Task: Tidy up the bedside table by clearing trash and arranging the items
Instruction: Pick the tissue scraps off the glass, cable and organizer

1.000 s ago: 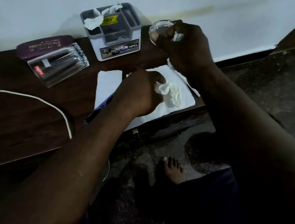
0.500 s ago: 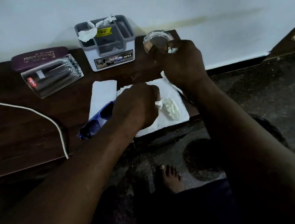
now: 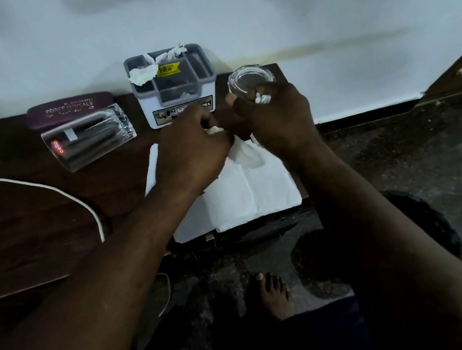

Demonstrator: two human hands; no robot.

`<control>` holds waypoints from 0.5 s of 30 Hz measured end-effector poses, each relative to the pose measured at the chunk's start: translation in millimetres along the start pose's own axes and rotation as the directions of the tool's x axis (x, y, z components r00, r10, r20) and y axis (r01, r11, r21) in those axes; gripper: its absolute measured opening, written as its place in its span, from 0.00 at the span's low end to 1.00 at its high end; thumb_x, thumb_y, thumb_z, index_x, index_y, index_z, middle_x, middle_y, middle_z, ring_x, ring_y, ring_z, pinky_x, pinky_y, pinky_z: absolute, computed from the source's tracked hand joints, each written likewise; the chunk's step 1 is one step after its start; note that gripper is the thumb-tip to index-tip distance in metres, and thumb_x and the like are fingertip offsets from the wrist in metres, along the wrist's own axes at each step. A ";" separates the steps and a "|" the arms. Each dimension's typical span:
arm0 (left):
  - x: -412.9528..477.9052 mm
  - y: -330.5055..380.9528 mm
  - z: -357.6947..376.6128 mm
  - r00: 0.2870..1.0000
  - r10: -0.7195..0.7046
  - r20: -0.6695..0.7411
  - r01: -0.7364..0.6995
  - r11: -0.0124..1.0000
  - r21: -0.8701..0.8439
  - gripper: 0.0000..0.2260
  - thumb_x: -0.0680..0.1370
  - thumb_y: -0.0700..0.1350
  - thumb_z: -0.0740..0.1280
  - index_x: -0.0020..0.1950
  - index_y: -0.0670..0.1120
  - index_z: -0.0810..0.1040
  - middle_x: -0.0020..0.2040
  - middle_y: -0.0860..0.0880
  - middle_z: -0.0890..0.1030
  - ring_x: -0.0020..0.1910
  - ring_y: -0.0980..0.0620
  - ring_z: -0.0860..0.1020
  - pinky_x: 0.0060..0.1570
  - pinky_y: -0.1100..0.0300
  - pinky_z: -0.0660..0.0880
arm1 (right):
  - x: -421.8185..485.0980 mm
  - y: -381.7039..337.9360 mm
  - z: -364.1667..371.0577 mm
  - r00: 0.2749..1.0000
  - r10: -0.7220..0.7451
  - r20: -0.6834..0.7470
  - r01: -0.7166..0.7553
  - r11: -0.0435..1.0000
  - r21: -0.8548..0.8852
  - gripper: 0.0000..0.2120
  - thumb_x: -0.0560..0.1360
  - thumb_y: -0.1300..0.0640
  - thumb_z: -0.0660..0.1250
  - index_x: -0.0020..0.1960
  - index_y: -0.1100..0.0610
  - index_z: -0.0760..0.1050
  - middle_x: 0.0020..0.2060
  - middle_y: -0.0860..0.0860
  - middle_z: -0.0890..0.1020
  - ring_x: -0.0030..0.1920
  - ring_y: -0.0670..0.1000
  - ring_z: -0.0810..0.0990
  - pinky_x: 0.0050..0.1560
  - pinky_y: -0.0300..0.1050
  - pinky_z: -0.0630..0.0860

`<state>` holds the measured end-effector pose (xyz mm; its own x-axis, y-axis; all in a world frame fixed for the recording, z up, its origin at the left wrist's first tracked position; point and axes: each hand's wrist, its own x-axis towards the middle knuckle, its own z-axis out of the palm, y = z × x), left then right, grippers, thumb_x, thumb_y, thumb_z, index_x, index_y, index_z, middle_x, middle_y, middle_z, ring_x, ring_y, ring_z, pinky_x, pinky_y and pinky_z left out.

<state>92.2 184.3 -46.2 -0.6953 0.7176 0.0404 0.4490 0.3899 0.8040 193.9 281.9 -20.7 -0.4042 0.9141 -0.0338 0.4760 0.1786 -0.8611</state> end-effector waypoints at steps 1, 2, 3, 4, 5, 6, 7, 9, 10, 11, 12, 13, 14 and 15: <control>1.4 -0.3 -3.1 1.000 -0.004 -0.024 0.003 0.999 -0.036 0.02 0.74 0.44 0.70 0.42 0.49 0.78 0.37 0.52 0.81 0.31 0.50 0.81 0.35 0.49 0.80 | -0.6 -0.3 2.6 1.000 -0.004 0.003 0.004 1.000 0.025 0.08 0.75 0.47 0.76 0.40 0.48 0.80 0.40 0.44 0.85 0.46 0.47 0.85 0.54 0.44 0.81; 3.0 -0.5 -6.3 0.999 -0.012 -0.041 0.010 0.998 -0.067 0.02 0.75 0.43 0.68 0.44 0.50 0.80 0.39 0.53 0.82 0.29 0.52 0.80 0.33 0.52 0.80 | -0.4 0.3 6.2 1.000 -0.006 0.008 0.005 0.999 0.038 0.10 0.75 0.48 0.75 0.38 0.47 0.78 0.39 0.46 0.86 0.45 0.50 0.86 0.54 0.48 0.83; 3.5 -0.6 -9.0 0.999 -0.026 -0.048 0.021 0.995 -0.101 0.05 0.76 0.43 0.66 0.45 0.50 0.82 0.41 0.53 0.83 0.28 0.53 0.80 0.31 0.56 0.78 | 0.6 1.4 9.7 1.000 -0.010 0.019 0.009 0.999 0.032 0.09 0.74 0.49 0.74 0.36 0.48 0.79 0.39 0.48 0.87 0.44 0.52 0.87 0.53 0.53 0.84; 3.9 -0.5 -12.1 0.998 -0.046 -0.044 0.040 0.991 -0.127 0.07 0.77 0.43 0.65 0.46 0.51 0.83 0.41 0.52 0.83 0.27 0.55 0.79 0.29 0.60 0.76 | 1.4 1.4 12.9 0.999 -0.011 0.039 0.010 1.000 0.025 0.09 0.73 0.49 0.73 0.36 0.49 0.81 0.38 0.49 0.87 0.43 0.53 0.87 0.53 0.57 0.84; 3.7 -0.6 -14.9 0.997 -0.068 -0.033 0.062 0.987 -0.151 0.09 0.77 0.44 0.64 0.45 0.51 0.85 0.40 0.52 0.84 0.28 0.55 0.79 0.29 0.61 0.75 | 2.5 1.2 15.7 0.998 -0.012 0.061 0.010 1.000 0.029 0.08 0.72 0.49 0.71 0.35 0.49 0.82 0.36 0.49 0.87 0.42 0.53 0.87 0.52 0.59 0.84; 4.0 -1.3 -17.4 0.996 -0.084 -0.022 0.079 0.983 -0.165 0.11 0.76 0.45 0.63 0.44 0.50 0.86 0.38 0.51 0.84 0.30 0.54 0.80 0.31 0.60 0.75 | 4.4 1.3 19.2 0.997 -0.011 0.075 0.008 0.999 0.039 0.07 0.71 0.50 0.70 0.36 0.48 0.84 0.36 0.49 0.87 0.43 0.53 0.88 0.53 0.60 0.84; 5.4 -3.4 -19.4 0.996 -0.090 -0.012 0.086 0.982 -0.167 0.12 0.74 0.47 0.63 0.43 0.49 0.86 0.37 0.50 0.85 0.34 0.53 0.81 0.35 0.57 0.77 | 5.0 0.5 21.8 0.996 -0.014 0.082 0.011 0.999 0.037 0.06 0.70 0.51 0.69 0.38 0.48 0.85 0.35 0.49 0.88 0.43 0.54 0.88 0.53 0.60 0.84; 7.1 -6.2 -22.8 0.996 -0.093 -0.014 0.090 0.987 -0.132 0.13 0.73 0.51 0.64 0.42 0.46 0.86 0.38 0.49 0.84 0.39 0.51 0.82 0.42 0.51 0.79 | 6.2 -0.5 27.2 0.994 -0.026 0.102 0.026 1.000 0.007 0.09 0.68 0.53 0.66 0.42 0.50 0.86 0.36 0.50 0.88 0.44 0.55 0.88 0.53 0.60 0.84; 7.7 -7.7 -24.1 0.996 -0.090 -0.023 0.087 0.989 -0.118 0.14 0.73 0.53 0.65 0.42 0.45 0.85 0.38 0.48 0.84 0.39 0.51 0.82 0.43 0.50 0.79 | 6.6 -0.6 30.0 0.992 -0.032 0.125 0.032 0.999 0.003 0.11 0.68 0.53 0.66 0.44 0.50 0.86 0.37 0.50 0.88 0.44 0.55 0.88 0.52 0.60 0.84; 8.9 -10.4 -25.3 0.996 -0.088 -0.030 0.084 0.991 -0.108 0.15 0.72 0.55 0.67 0.41 0.44 0.85 0.37 0.47 0.84 0.39 0.49 0.82 0.42 0.50 0.79 | 6.6 -0.8 33.0 0.988 -0.031 0.153 0.031 1.000 -0.001 0.12 0.68 0.52 0.66 0.47 0.50 0.87 0.38 0.50 0.88 0.43 0.55 0.87 0.50 0.58 0.85; 9.5 -12.2 -27.0 0.996 -0.082 -0.036 0.079 0.993 -0.092 0.14 0.71 0.55 0.69 0.41 0.44 0.84 0.37 0.47 0.83 0.38 0.48 0.82 0.41 0.50 0.79 | 6.3 -1.1 35.9 0.983 -0.019 0.183 0.020 1.000 -0.001 0.13 0.69 0.52 0.66 0.50 0.49 0.86 0.38 0.50 0.88 0.41 0.54 0.87 0.46 0.55 0.84; 9.8 -13.7 -28.2 0.996 -0.078 -0.038 0.076 0.995 -0.068 0.12 0.71 0.53 0.72 0.41 0.44 0.84 0.37 0.47 0.83 0.39 0.47 0.81 0.41 0.51 0.78 | 5.7 -1.2 38.1 0.979 -0.003 0.204 0.004 1.000 -0.003 0.14 0.70 0.52 0.67 0.52 0.50 0.86 0.39 0.50 0.88 0.37 0.52 0.85 0.41 0.50 0.82; 10.7 -16.6 -29.5 0.996 -0.077 -0.042 0.075 0.996 -0.045 0.09 0.71 0.51 0.74 0.42 0.45 0.84 0.39 0.48 0.83 0.40 0.47 0.81 0.41 0.52 0.77 | 4.8 -2.2 40.5 0.975 0.010 0.221 -0.009 1.000 -0.003 0.14 0.71 0.52 0.68 0.55 0.50 0.86 0.40 0.51 0.88 0.35 0.50 0.84 0.37 0.47 0.79; 11.4 -19.8 -30.6 0.996 -0.076 -0.046 0.075 0.997 -0.030 0.07 0.71 0.48 0.75 0.43 0.47 0.83 0.41 0.50 0.83 0.42 0.49 0.81 0.43 0.54 0.76 | 4.4 -3.2 42.8 0.973 0.011 0.229 -0.010 1.000 -0.006 0.13 0.72 0.53 0.68 0.55 0.50 0.86 0.40 0.52 0.88 0.34 0.50 0.83 0.36 0.45 0.78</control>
<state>58.2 167.1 -43.6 -0.7527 0.6584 0.0062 0.3788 0.4253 0.8220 157.1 269.8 -39.9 -0.5673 0.8081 -0.1588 0.4844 0.1714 -0.8579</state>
